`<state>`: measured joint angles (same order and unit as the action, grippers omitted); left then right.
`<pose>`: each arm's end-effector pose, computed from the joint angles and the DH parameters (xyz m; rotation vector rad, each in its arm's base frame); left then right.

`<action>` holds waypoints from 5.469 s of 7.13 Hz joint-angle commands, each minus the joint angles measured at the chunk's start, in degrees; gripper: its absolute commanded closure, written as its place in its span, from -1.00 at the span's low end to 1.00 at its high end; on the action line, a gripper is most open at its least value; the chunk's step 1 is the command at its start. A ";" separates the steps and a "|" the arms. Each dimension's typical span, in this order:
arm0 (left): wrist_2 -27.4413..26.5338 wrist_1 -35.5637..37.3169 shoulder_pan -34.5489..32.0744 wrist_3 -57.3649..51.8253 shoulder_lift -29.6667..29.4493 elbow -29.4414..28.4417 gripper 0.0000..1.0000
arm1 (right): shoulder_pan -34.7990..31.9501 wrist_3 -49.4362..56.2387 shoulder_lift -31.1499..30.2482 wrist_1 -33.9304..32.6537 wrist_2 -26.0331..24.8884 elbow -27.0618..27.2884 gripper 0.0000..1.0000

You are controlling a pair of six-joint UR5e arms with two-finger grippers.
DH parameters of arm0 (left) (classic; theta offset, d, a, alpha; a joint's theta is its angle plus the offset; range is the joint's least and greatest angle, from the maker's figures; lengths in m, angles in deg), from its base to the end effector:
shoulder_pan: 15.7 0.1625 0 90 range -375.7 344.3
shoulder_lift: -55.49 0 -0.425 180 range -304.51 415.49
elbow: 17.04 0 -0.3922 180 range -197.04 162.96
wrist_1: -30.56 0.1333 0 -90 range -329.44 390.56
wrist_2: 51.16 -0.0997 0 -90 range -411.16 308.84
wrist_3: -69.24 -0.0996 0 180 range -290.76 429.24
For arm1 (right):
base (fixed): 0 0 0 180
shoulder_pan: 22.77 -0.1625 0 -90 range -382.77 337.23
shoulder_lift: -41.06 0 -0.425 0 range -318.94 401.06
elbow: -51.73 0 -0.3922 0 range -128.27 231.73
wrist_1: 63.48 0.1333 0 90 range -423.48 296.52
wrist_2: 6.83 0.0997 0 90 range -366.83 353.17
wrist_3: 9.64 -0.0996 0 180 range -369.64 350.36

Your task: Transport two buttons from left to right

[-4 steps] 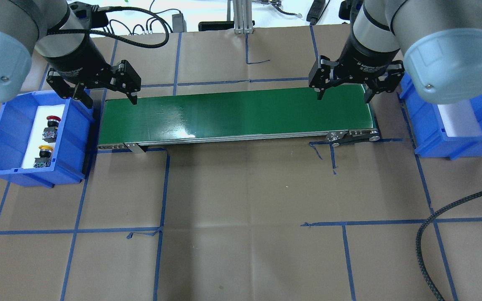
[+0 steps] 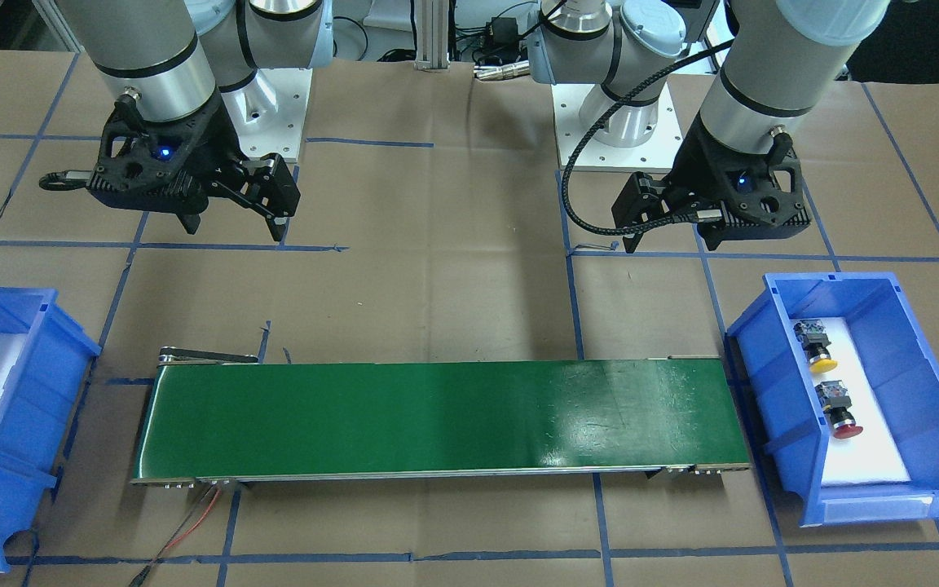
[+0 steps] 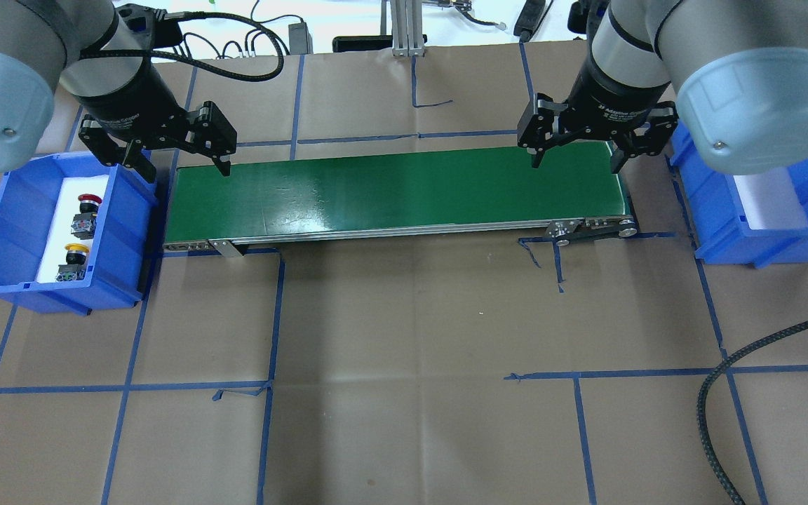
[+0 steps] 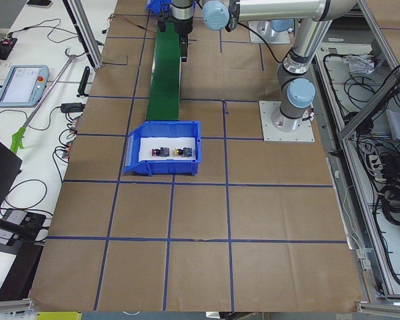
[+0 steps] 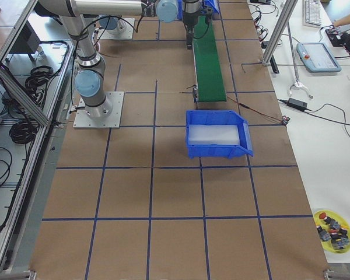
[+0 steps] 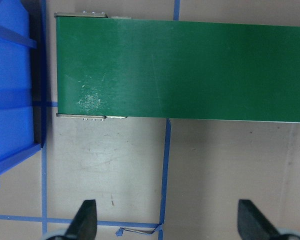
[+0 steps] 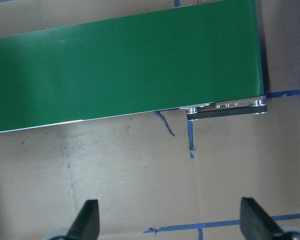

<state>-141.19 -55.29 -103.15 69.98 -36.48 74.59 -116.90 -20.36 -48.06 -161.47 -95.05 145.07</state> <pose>-0.1106 -0.5121 0.4640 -0.0902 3.1396 -0.0151 0.1723 -0.4926 0.4658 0.1766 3.0958 -0.0950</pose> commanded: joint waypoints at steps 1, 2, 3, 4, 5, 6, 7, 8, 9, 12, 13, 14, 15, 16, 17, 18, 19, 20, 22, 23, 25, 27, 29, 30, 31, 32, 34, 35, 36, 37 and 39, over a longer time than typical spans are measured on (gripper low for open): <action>0.04 0.07 0.00 -0.21 -0.05 0.05 -1.00 | 0.00 0.00 0.00 -0.09 0.06 0.00 -1.00; -0.05 -0.02 0.09 -0.47 -0.05 0.05 -1.00 | 0.00 0.00 0.00 0.00 -0.03 0.00 -1.00; 0.04 0.07 0.17 -0.56 -0.14 0.05 -1.00 | 0.00 0.00 0.00 -0.09 0.06 0.00 -1.00; -0.22 0.07 0.26 -0.65 -0.06 0.13 -1.00 | 0.00 0.00 0.00 0.00 0.06 0.00 -1.00; -0.23 0.07 0.78 -0.83 0.03 0.13 -1.00 | 0.00 0.00 0.00 0.00 0.06 0.00 -1.00; -0.23 -0.02 2.97 -1.78 0.21 0.13 -1.00 | 0.00 0.00 0.00 -0.09 0.06 0.00 -1.00; -0.14 -0.02 5.95 -6.23 0.30 0.13 -1.00 | 0.00 0.00 0.00 -0.09 0.06 0.00 -1.00; 0.12 0.07 8.50 -7.76 0.38 0.05 -1.00 | 0.00 0.00 0.00 0.00 0.06 0.00 -1.00; 0.13 0.16 11.57 -8.64 0.30 0.05 -1.00 | 0.00 0.00 0.00 0.00 0.06 0.00 -1.00; 0.04 0.07 25.44 -20.92 -0.66 0.13 -1.00 | 0.00 0.00 0.09 0.00 0.06 0.00 -1.00; -0.22 0.33 28.45 -25.48 -1.28 0.31 -1.00 | 0.00 0.00 0.09 0.00 0.06 0.00 -1.00; -0.05 1.03 30.82 -28.13 -2.07 1.18 -0.99 | 0.00 0.00 0.09 0.00 0.06 0.00 -1.00; 0.21 3.65 33.11 -32.25 -3.38 2.58 -0.99 | 0.00 0.00 0.09 0.00 0.06 0.00 -1.00; 0.21 6.54 34.61 -34.64 -4.26 4.60 -0.99 | 0.00 0.00 0.09 0.00 0.06 0.00 -1.00; 0.21 11.36 35.58 -38.32 -5.06 7.23 -0.98 | 0.00 0.00 0.09 0.00 0.06 0.00 -1.00; 0.30 15.84 36.20 -38.79 -5.85 10.39 -0.98 | 0.00 0.00 0.09 0.00 0.06 0.00 -1.00; 0.39 19.98 36.21 -38.88 -6.55 13.20 -0.98 | 0.00 0.00 0.09 -0.09 0.06 0.00 -1.00; 1.26 20.98 36.21 -38.88 -7.52 13.93 -0.98 | 0.00 0.00 0.09 -0.09 0.06 0.00 -1.00; 2.32 22.56 35.86 -42.28 -10.50 14.19 -0.99 | 0.00 0.00 0.09 0.00 0.06 0.00 -1.00; 2.24 23.87 35.86 -43.01 -11.12 14.63 -0.99 | -0.09 0.00 0.09 0.00 0.06 0.00 -1.00; 2.15 29.30 35.86 -43.02 -13.05 17.34 -0.99 | -0.09 0.00 0.09 -0.09 0.06 0.00 -1.00; 2.15 35.47 35.86 -42.93 -14.55 21.21 -0.99 | 0.00 0.00 0.09 -0.09 0.06 0.00 -1.00; 1.71 37.41 35.86 -42.93 -14.99 22.72 -0.99 | 0.00 0.00 0.09 0.00 0.06 0.00 -1.00; 1.62 38.64 35.86 -43.01 -15.69 22.98 -0.99 | -0.09 0.00 0.09 0.00 0.06 0.00 -1.00; 1.62 39.52 35.86 -42.84 -16.22 23.07 -0.99 | -0.09 0.00 0.09 0.09 0.15 0.00 -1.00; 1.97 39.79 35.86 -42.58 -16.23 22.99 -0.95 | -0.09 -0.09 0.09 0.09 0.15 0.00 -1.00; 2.14 39.71 35.86 -41.88 -16.05 22.90 -0.15 | -0.09 -0.09 0.09 0.00 0.32 0.00 -1.00; 2.15 39.71 35.77 -41.09 -15.70 22.90 0.22 | -0.09 -0.09 0.09 -0.09 0.41 0.00 -1.00; 2.15 39.71 35.77 -40.82 -15.53 22.46 0.49 | -0.09 -0.09 0.09 -0.09 0.41 0.00 -1.00; 2.15 39.71 35.77 -40.64 -15.00 22.02 0.75 | -0.09 -0.09 0.09 -0.09 0.50 0.00 -1.00; 2.15 39.53 35.77 -39.94 -13.69 21.15 0.89 | -0.09 -0.09 0.09 -0.09 0.50 0.00 -1.00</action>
<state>-139.01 -15.62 -67.38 29.73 -51.05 96.43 -116.99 -20.45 -47.98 -161.60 -94.56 145.07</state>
